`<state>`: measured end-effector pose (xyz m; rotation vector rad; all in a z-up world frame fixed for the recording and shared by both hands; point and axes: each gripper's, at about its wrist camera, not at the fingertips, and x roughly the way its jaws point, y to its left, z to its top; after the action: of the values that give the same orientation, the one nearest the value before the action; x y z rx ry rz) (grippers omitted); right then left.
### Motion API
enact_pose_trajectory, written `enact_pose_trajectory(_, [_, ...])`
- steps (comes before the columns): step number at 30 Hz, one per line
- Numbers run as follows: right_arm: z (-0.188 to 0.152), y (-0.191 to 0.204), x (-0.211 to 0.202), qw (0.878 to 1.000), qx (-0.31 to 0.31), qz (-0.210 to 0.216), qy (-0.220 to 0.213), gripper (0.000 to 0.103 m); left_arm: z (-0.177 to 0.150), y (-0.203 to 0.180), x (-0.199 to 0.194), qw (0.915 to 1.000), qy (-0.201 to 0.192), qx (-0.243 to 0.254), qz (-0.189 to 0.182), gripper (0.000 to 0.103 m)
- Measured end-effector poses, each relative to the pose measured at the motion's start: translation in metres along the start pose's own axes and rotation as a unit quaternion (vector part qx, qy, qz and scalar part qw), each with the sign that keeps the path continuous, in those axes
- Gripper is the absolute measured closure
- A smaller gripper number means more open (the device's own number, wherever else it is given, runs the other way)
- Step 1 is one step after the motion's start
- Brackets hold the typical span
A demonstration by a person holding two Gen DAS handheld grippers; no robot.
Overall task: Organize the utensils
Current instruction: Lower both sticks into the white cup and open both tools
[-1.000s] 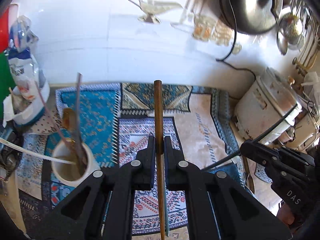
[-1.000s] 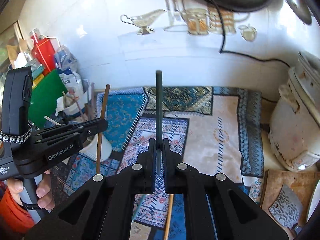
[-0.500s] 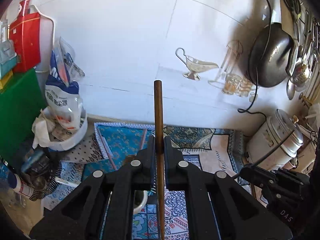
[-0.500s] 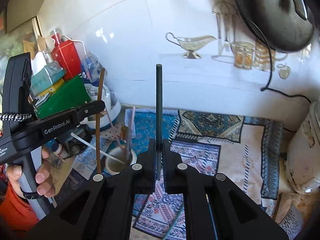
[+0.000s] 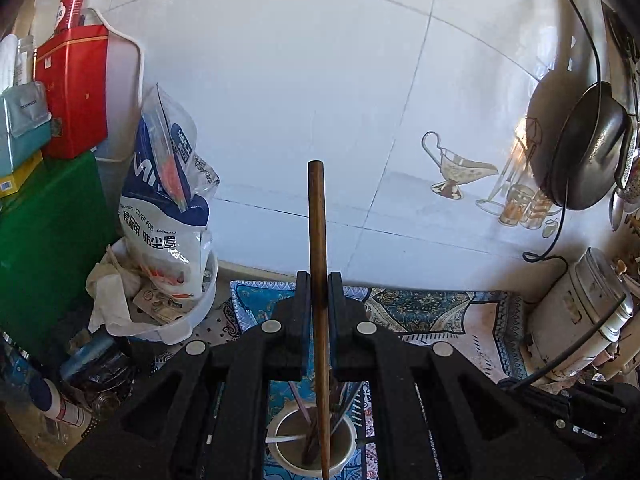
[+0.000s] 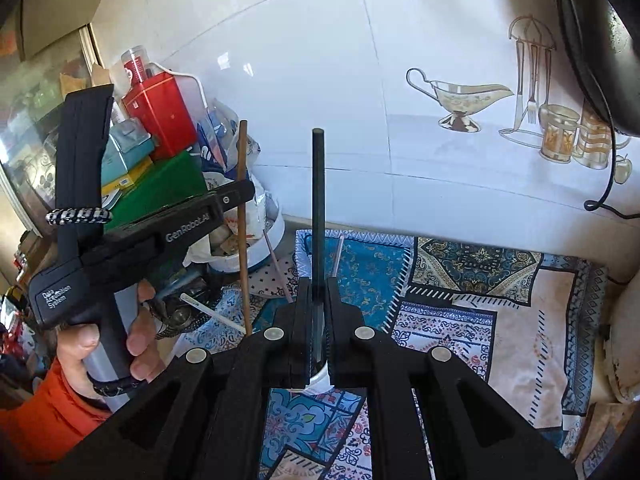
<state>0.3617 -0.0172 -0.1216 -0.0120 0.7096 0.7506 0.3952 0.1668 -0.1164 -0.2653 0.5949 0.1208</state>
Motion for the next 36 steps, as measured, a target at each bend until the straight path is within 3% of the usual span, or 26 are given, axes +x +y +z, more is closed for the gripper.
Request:
enact_pose_trajectory(9, [-0.011, 0.008, 0.035, 0.999, 0.012, -0.012, 0.044, 0.098, -0.025, 0.006, 0.042, 0.9997, 0.022, 0.012, -0.001, 0.097])
enact_pose_trajectory(16, [-0.023, 0.004, 0.059, 0.996, 0.024, -0.018, 0.082, 0.098, -0.043, 0.008, 0.053, 0.999, 0.037, 0.026, 0.0, 0.097])
enact_pose_trajectory(29, [-0.028, 0.007, 0.076, 0.994, 0.024, -0.022, 0.109, 0.097, -0.064, 0.008, 0.045, 0.9934, 0.105, 0.044, -0.011, 0.097])
enact_pose_trajectory(36, [-0.026, 0.006, 0.064, 0.995, 0.007, -0.033, 0.097, 0.092, -0.057, 0.006, 0.019, 0.9935, 0.103, 0.048, -0.01, 0.097])
